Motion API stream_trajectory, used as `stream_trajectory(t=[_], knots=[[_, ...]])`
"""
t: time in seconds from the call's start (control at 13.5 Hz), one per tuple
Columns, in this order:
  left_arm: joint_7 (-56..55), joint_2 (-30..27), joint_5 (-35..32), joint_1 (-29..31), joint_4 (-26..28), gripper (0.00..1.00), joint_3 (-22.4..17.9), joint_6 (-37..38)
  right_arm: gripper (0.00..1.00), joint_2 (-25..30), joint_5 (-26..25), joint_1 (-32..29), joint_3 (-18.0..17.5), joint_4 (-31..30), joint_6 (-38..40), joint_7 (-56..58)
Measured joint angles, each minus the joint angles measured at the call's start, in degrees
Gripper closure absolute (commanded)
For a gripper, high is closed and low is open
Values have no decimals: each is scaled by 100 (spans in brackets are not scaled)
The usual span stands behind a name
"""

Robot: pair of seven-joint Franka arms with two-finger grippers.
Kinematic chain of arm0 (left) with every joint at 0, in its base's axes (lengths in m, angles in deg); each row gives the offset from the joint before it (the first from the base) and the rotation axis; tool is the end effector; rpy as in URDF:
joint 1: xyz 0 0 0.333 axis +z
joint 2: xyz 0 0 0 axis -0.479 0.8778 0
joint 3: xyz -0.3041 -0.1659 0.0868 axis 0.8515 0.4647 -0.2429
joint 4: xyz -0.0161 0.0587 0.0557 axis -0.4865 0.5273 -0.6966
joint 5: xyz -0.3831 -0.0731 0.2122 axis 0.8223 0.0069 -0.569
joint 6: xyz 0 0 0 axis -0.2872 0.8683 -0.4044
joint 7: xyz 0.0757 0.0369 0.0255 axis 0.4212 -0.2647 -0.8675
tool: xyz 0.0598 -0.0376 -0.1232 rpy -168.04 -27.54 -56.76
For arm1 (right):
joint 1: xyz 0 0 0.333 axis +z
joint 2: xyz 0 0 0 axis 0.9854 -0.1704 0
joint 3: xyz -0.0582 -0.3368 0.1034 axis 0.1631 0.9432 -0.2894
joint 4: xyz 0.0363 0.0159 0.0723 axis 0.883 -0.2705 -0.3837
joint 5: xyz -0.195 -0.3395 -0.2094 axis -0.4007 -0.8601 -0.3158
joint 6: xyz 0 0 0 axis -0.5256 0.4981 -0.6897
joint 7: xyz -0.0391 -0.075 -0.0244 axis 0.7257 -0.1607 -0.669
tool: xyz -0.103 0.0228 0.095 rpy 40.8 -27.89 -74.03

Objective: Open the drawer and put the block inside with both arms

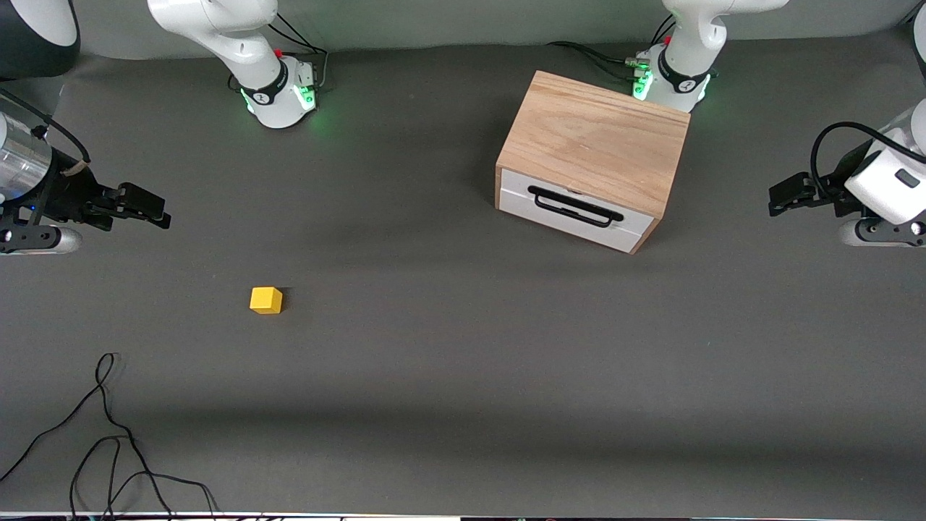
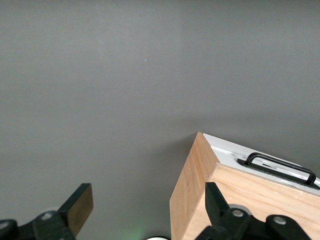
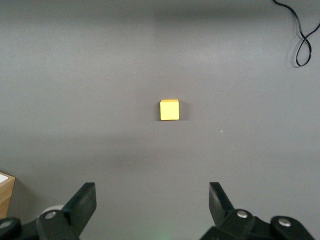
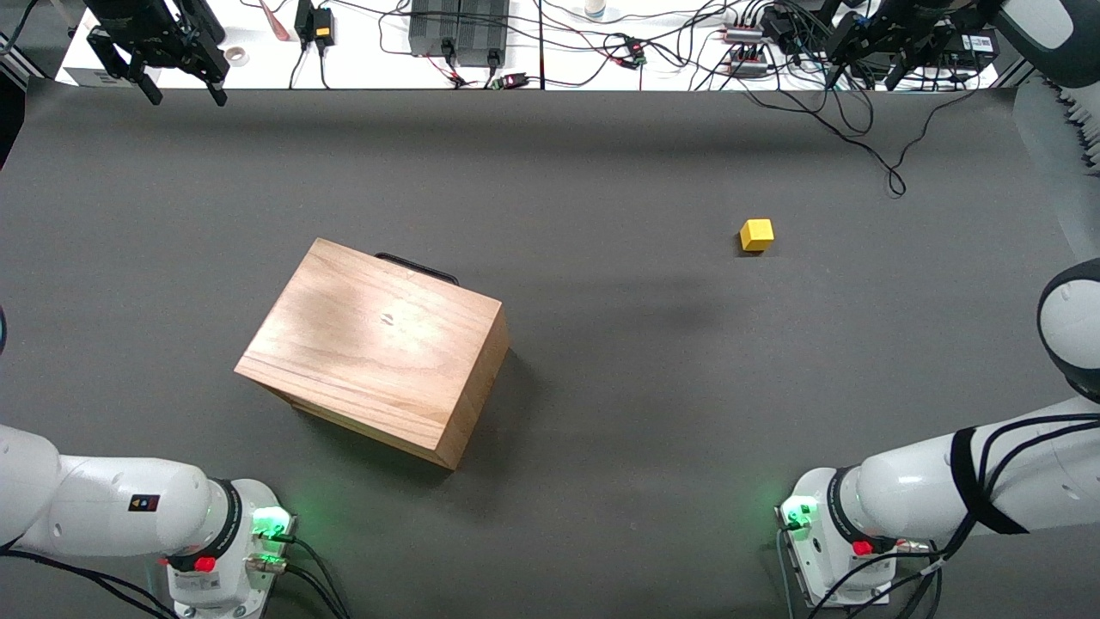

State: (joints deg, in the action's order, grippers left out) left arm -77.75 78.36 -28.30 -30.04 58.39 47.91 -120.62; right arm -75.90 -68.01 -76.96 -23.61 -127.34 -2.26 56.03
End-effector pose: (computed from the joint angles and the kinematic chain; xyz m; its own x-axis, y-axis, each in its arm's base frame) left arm 0.6098 -0.0365 0.5917 0.9942 -0.0302 -0.1034 -0.0303 -0.9995 0.0008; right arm 0.6174 0.0408 0.6085 0.9981 -0.0280 -0.0540 -0.0301 -0.9988 -0.0385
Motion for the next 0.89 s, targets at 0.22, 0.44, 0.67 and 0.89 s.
stream_trajectory(t=[0.22, 0.44, 0.67, 0.89], knots=[[0, 0, 0, 0, 0, 0, 0, 0, 0, 0, -132, 0, -7, 0, 0, 0], [0, 0, 0, 0, 0, 0, 0, 0, 0, 0, -149, 0, -8, 4, 0, 0], [1, 4, 0, 0, 3, 0, 0, 0, 0, 0, -153, 0, -11, 1, 0, 0], [1, 7, 0, 0, 9, 0, 3, 0, 0, -1, -153, 0, -24, -9, 1, 0]])
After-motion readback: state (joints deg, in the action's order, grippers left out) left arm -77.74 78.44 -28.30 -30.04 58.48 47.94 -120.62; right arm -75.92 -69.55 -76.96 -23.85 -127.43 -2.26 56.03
